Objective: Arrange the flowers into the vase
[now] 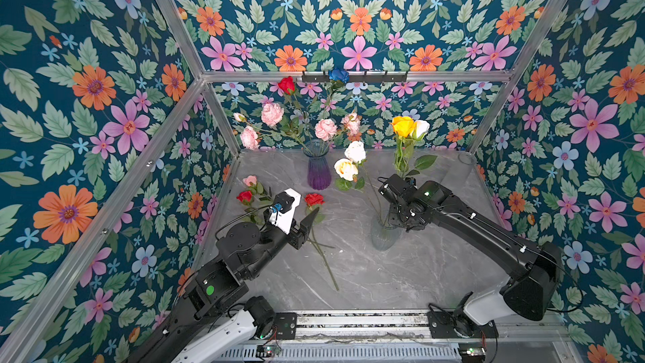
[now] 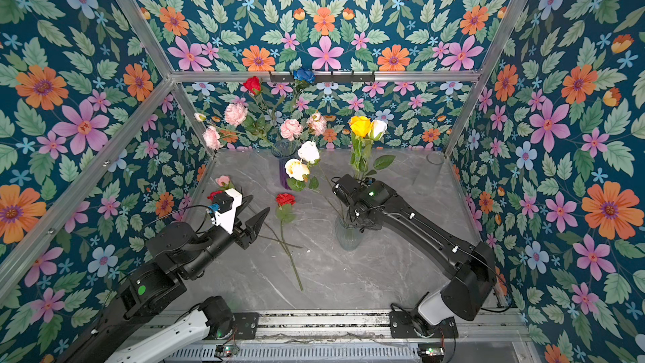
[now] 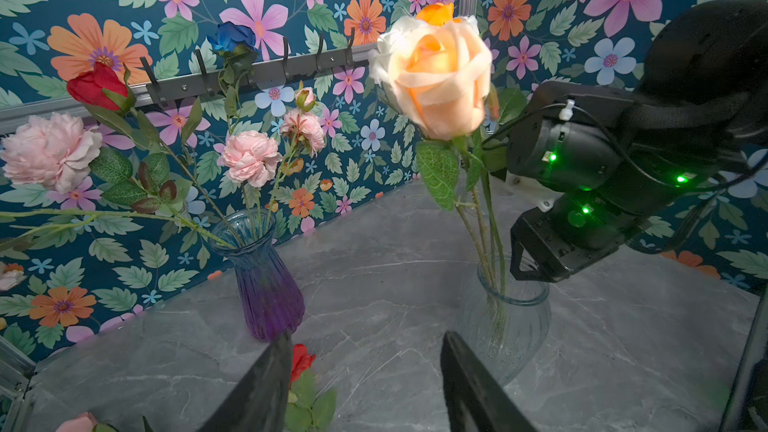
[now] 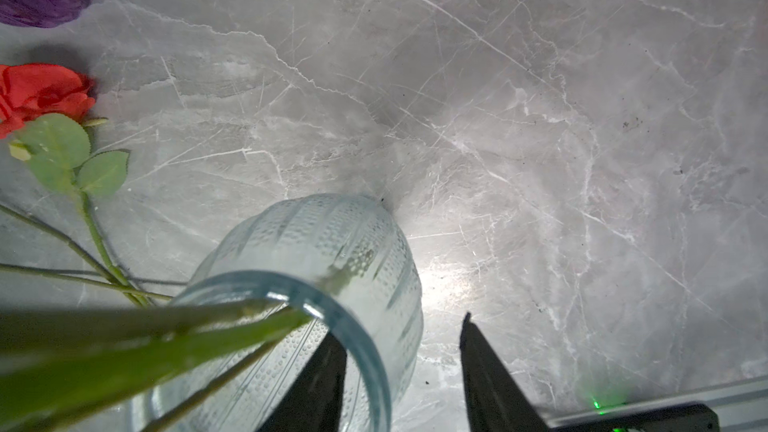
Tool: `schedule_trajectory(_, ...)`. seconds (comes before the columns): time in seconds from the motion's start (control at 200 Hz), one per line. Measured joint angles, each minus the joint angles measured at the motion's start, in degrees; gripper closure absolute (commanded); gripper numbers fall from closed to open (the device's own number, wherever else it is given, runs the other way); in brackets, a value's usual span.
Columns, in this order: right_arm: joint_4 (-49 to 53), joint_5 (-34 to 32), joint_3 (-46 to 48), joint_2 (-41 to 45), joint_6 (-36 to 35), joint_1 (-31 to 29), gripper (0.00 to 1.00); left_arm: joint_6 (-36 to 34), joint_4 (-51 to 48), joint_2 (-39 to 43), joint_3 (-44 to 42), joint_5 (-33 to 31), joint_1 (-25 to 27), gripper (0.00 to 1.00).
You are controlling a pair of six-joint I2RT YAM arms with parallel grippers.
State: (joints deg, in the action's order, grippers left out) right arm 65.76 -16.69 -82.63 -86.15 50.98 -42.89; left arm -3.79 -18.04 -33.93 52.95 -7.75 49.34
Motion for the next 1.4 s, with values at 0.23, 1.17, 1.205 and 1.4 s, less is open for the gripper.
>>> schedule_trajectory(0.23, -0.94, 0.02, 0.94, -1.11, 1.49, 0.00, 0.71, -0.66, 0.00, 0.42, -0.33, 0.42, 0.00, 0.41)
schedule_trajectory(1.17, 16.61, 4.55, -46.93, -28.39, -23.30, 23.96, 1.00, -0.83, 0.02, 1.29, -1.46, 0.42, -0.13, 0.43)
schedule_trajectory(1.205, 18.51, 4.94, -51.74, -31.54, -24.55, 24.57, 1.00, -0.83, 0.02, 1.22, -1.49, 0.42, -0.13, 0.43)
schedule_trajectory(1.4, 22.21, 8.33, -67.65, -42.51, -27.17, 28.09, 1.00, -0.76, 0.02, 0.76, -1.49, 0.96, -0.48, 0.43)
